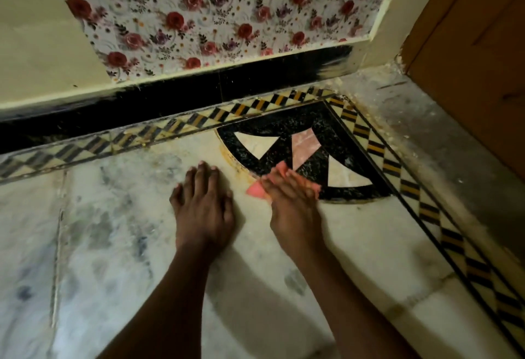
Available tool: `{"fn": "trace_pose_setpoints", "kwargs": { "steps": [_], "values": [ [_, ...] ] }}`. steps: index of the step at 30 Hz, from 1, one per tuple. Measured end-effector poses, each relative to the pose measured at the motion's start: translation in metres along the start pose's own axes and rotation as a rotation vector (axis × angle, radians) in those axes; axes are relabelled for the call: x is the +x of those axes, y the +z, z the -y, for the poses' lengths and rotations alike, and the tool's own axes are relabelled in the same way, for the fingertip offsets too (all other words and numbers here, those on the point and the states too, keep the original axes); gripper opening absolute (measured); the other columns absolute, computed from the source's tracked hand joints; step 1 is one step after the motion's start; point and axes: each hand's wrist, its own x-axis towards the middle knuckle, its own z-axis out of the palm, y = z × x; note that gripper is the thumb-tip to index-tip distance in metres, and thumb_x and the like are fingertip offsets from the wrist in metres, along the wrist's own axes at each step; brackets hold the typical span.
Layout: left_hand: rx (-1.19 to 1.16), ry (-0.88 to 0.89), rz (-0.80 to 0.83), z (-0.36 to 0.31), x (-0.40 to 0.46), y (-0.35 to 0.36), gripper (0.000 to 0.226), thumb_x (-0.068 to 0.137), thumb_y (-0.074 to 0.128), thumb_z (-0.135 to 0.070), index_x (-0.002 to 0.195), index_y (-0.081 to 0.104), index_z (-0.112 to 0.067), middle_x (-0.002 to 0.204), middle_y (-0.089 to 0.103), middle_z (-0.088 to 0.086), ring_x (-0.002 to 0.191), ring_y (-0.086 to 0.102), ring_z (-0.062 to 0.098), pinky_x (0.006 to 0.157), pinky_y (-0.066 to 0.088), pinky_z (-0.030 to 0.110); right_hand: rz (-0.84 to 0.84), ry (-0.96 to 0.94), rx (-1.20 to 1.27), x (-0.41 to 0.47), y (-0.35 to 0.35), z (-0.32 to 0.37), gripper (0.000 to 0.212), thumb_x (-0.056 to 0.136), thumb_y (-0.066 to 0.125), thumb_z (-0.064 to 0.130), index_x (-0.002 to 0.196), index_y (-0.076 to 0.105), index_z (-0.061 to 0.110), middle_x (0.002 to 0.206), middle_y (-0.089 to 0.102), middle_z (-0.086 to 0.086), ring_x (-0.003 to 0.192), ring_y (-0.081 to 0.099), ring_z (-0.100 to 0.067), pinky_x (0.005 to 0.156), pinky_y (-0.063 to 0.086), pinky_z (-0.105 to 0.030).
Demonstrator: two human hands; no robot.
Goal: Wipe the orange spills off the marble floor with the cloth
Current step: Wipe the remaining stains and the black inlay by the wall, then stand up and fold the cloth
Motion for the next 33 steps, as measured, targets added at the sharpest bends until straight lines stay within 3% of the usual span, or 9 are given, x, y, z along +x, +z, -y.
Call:
{"fn": "trace_pose_setpoints", "kwargs": {
  "steps": [5, 8, 10, 12, 15, 18, 22, 28, 33],
  "values": [
    [-0.055, 0.029, 0.032, -0.005, -0.012, -0.009, 0.076, 0.096, 0.029, -0.047, 0.165, 0.028, -0.013, 0.176, 0.017, 0.011, 0.162, 0.01, 0.034, 0.13, 0.005, 0.052, 0.012, 0.137, 0.323, -0.078, -0.041, -0.012, 0.05, 0.092, 0.05, -0.013, 0.129, 0.076, 0.01, 0.144, 0.067, -0.003, 0.139, 0.059, -0.023, 0.118, 0.047, -0.045],
    [-0.214, 0.048, 0.11, -0.01, -0.027, -0.017, 0.077, 0.09, 0.036, -0.044, 0.159, 0.042, -0.01, 0.172, 0.027, 0.015, 0.16, 0.019, 0.04, 0.128, 0.017, 0.053, 0.023, 0.288, 0.532, -0.089, -0.084, 0.001, 0.039, 0.107, 0.05, 0.007, 0.124, 0.078, 0.028, 0.132, 0.074, 0.008, 0.12, 0.067, -0.013, 0.098, 0.056, -0.03],
    [-0.454, 0.001, 0.165, -0.029, -0.045, -0.036, 0.064, 0.092, 0.043, -0.037, 0.145, 0.058, -0.004, 0.158, 0.049, 0.019, 0.147, 0.043, 0.039, 0.119, 0.034, 0.037, 0.038, 0.415, 0.652, -0.088, -0.122, 0.012, 0.04, 0.111, 0.045, 0.017, 0.126, 0.075, 0.04, 0.126, 0.076, 0.0, 0.099, 0.075, -0.016, 0.076, 0.058, -0.026],
    [-0.63, -0.047, 0.212, -0.059, -0.066, -0.065, 0.037, 0.103, 0.052, -0.017, 0.134, 0.067, -0.005, 0.141, 0.064, 0.012, 0.13, 0.059, 0.026, 0.097, 0.039, 0.015, 0.05, 0.513, 0.71, -0.09, -0.156, 0.019, 0.045, 0.112, 0.044, 0.012, 0.129, 0.071, 0.043, 0.124, 0.075, -0.002, 0.091, 0.078, -0.02, 0.071, 0.062, -0.027],
    [-0.727, -0.042, 0.188, -0.114, -0.096, -0.143, 0.02, 0.105, 0.059, -0.015, 0.116, 0.076, -0.018, 0.116, 0.078, -0.005, 0.107, 0.07, 0.008, 0.077, 0.044, 0.007, 0.049, 0.605, 0.685, -0.098, -0.237, 0.045, 0.04, 0.111, 0.047, 0.016, 0.13, 0.073, 0.04, 0.117, 0.078, -0.002, 0.104, 0.074, -0.025, 0.085, 0.06, -0.033],
    [-0.844, -0.027, 0.182, -0.171, -0.125, -0.24, 0.016, 0.105, 0.061, -0.018, 0.105, 0.077, -0.019, 0.103, 0.08, -0.008, 0.091, 0.071, 0.0, 0.073, 0.049, 0.009, 0.001, 0.659, 0.733, -0.105, -0.335, 0.084, 0.031, 0.11, 0.052, 0.017, 0.124, 0.077, 0.03, 0.111, 0.077, -0.001, 0.104, 0.072, -0.025, 0.078, 0.053, -0.029],
    [-0.979, 0.005, 0.174, -0.243, -0.167, -0.388, 0.02, 0.104, 0.06, -0.008, 0.103, 0.078, -0.017, 0.098, 0.08, -0.006, 0.092, 0.075, 0.01, 0.078, 0.056, 0.019, -0.013, 0.725, 0.772, -0.113, -0.477, 0.149, 0.024, 0.109, 0.056, 0.022, 0.106, 0.078, 0.03, 0.1, 0.076, 0.005, 0.101, 0.073, -0.024, 0.096, 0.06, -0.046],
    [-1.071, -0.011, 0.185, -0.323, -0.234, -0.599, 0.02, 0.105, 0.061, -0.015, 0.104, 0.076, -0.029, 0.1, 0.08, -0.009, 0.094, 0.076, 0.013, 0.084, 0.061, 0.031, -0.043, 0.786, 0.81, -0.15, -0.687, 0.249, 0.023, 0.109, 0.057, 0.027, 0.106, 0.079, 0.033, 0.102, 0.081, 0.004, 0.099, 0.075, -0.023, 0.096, 0.06, -0.051],
    [-1.003, -0.027, 0.192, -0.37, -0.3, -0.732, 0.017, 0.102, 0.065, -0.011, 0.109, 0.078, -0.021, 0.104, 0.079, -0.012, 0.095, 0.073, 0.005, 0.077, 0.057, 0.02, -0.118, 0.885, 0.925, -0.191, -0.823, 0.315, 0.028, 0.108, 0.059, 0.022, 0.091, 0.078, 0.034, 0.107, 0.081, -0.002, 0.101, 0.074, -0.027, 0.098, 0.06, -0.052]
  ]
}}
